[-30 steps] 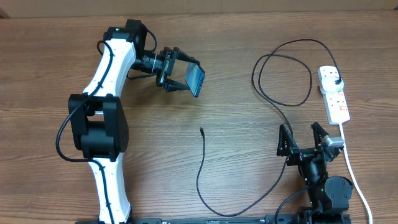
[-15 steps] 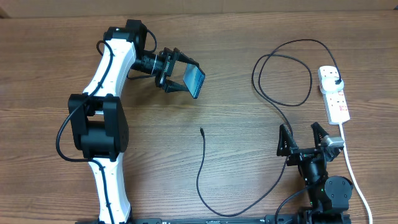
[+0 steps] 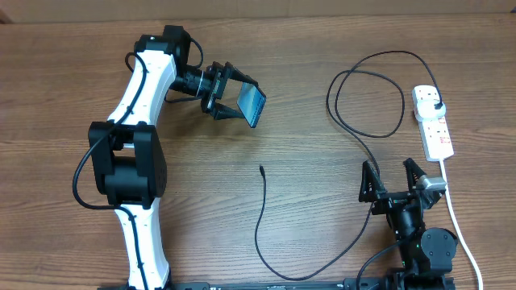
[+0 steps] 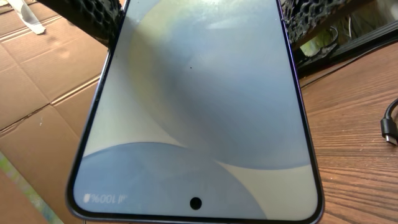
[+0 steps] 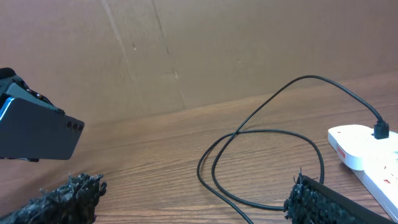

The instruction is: Plug charger to phone and switch on socket

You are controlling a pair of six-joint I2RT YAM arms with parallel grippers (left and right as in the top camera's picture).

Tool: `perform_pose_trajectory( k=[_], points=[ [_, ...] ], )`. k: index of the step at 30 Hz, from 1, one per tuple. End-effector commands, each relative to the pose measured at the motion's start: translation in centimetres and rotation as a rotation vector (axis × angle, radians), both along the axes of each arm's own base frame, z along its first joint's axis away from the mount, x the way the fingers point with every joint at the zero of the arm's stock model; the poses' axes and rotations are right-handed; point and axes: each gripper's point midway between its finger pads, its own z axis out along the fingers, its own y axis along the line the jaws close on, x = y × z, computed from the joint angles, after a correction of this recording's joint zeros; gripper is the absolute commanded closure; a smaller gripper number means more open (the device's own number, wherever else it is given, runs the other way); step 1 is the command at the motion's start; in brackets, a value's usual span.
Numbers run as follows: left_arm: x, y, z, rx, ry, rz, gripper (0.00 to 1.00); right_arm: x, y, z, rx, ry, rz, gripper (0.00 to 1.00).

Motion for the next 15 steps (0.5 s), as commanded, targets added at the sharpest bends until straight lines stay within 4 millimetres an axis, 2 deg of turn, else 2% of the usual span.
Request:
perform_pose_trajectory(
  k=[1, 15],
  points=[
    [0.31, -0.43, 1.77, -0.035, -0.063, -0.014, 0.96, 0.02, -0.05, -0.23, -0.001, -0.002, -0.006, 0.0],
    [0.32, -0.32, 1.47, -0.016, -0.064, -0.015, 0.96, 0.02, -0.05, -0.23, -0.001, -0.002, -0.006, 0.0]
  ],
)
